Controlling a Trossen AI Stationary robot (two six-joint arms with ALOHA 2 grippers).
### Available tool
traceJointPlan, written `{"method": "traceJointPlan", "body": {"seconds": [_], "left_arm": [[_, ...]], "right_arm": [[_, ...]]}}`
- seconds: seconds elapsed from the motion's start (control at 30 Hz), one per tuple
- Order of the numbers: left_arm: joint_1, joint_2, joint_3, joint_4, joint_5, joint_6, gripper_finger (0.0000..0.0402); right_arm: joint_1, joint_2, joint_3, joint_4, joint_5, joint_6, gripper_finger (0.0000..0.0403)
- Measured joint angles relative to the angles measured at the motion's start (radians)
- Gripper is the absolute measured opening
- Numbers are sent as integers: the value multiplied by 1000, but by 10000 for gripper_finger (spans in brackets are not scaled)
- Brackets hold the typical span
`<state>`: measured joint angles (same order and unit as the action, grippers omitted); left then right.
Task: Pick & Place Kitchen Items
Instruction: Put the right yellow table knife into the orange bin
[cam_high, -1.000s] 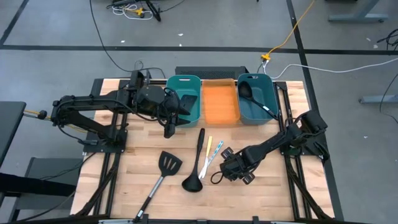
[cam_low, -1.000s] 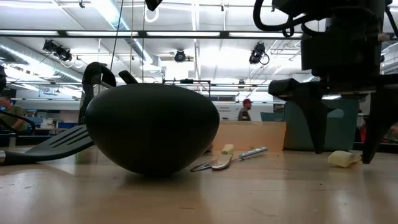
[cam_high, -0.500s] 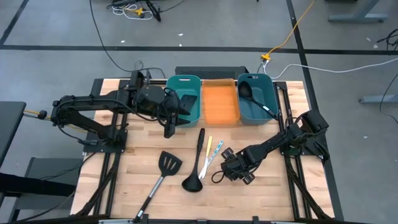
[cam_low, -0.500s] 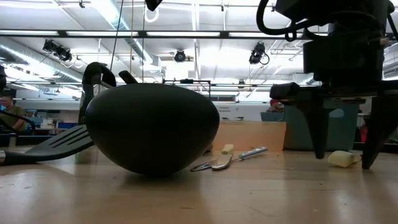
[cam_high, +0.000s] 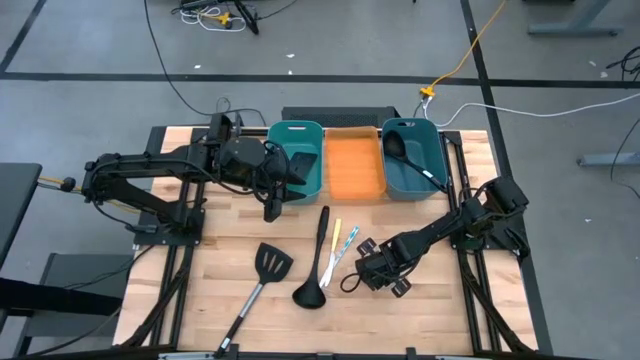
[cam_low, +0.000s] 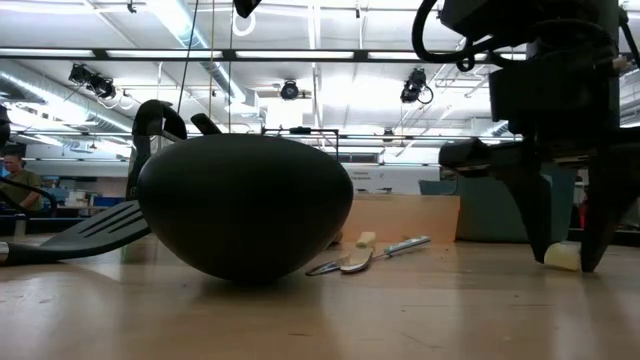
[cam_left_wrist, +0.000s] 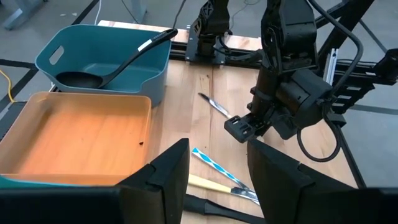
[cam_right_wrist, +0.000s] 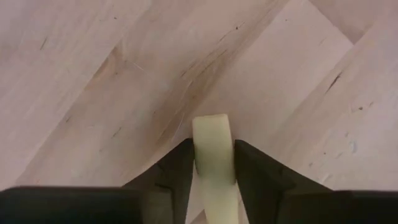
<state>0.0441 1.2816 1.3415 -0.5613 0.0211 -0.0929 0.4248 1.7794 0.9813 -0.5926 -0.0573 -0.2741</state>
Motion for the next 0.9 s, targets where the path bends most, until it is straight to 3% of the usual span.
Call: {"method": "traceJointPlan", "body": {"seconds": [0.2, 0.9], "left_arm": [[0, 0, 0, 0, 0, 0, 167], [0, 0, 0, 0, 0, 0, 167]], "right_arm": [[0, 0, 0, 0, -4, -25, 103], [0, 0, 0, 0, -11, -20, 97]]}}
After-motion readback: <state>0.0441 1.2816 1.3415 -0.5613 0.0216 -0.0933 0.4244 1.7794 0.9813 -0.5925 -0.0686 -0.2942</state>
